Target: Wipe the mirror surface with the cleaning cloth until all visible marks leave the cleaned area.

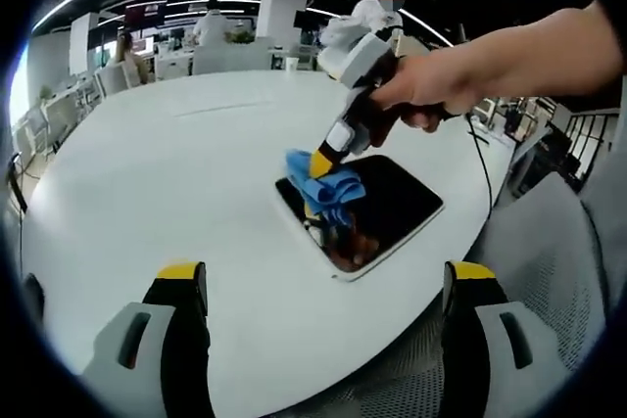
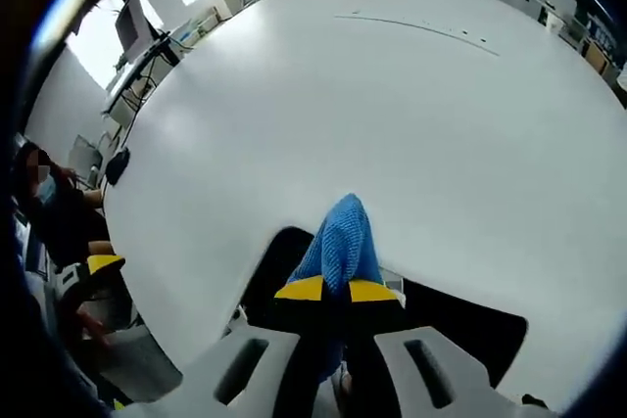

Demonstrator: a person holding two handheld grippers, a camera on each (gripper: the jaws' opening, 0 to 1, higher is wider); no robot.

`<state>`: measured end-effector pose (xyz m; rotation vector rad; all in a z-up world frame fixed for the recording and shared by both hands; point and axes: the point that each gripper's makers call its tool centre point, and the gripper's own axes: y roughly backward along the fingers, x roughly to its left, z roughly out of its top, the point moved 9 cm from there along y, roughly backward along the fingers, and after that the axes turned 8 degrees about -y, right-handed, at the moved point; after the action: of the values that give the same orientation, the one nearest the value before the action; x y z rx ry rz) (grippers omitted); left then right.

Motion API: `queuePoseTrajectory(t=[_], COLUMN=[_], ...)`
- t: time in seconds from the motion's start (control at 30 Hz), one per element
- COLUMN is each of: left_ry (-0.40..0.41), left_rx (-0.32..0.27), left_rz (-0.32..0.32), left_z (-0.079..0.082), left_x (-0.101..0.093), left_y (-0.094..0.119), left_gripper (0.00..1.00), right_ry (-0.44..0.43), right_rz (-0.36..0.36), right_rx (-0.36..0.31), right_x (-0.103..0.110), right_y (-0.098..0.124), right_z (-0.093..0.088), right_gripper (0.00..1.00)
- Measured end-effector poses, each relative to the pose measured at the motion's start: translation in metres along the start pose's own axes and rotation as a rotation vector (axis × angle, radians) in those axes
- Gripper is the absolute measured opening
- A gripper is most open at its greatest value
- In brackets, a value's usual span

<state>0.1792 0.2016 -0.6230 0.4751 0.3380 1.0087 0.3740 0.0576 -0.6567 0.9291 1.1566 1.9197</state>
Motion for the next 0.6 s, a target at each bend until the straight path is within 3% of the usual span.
queuePoseTrajectory(t=[0.27,0.33,0.4,0.6], left_ry=[-0.048,-0.066,-0.035,-0.055], left_rx=[-0.02,-0.013,0.021,0.03], left_rz=[-0.008,-0.004,-0.012,-0.022], left_z=[0.0,-0.004,-0.008,-0.009], left_x=[-0.005,-0.003,-0.002,-0.004], left_y=[-0.007,-0.008,-0.009,-0.011], left_gripper=[0.99,0.99,0.99,0.99], right_ry=[0.0,-0.003,-0.015,-0.042], right_rz=[-0.014,-0.019,-0.023,-0.014], right_rx=[-0.005,-0.004,-0.001,-0.007], right_x=[-0.007,-0.011,-0.016,-0.018], right_y=[0.004,0.005,0.007,0.007], right_z=[-0.003,-0.004,-0.005,-0.006], right_gripper=[0.01,0.01,0.01,0.01])
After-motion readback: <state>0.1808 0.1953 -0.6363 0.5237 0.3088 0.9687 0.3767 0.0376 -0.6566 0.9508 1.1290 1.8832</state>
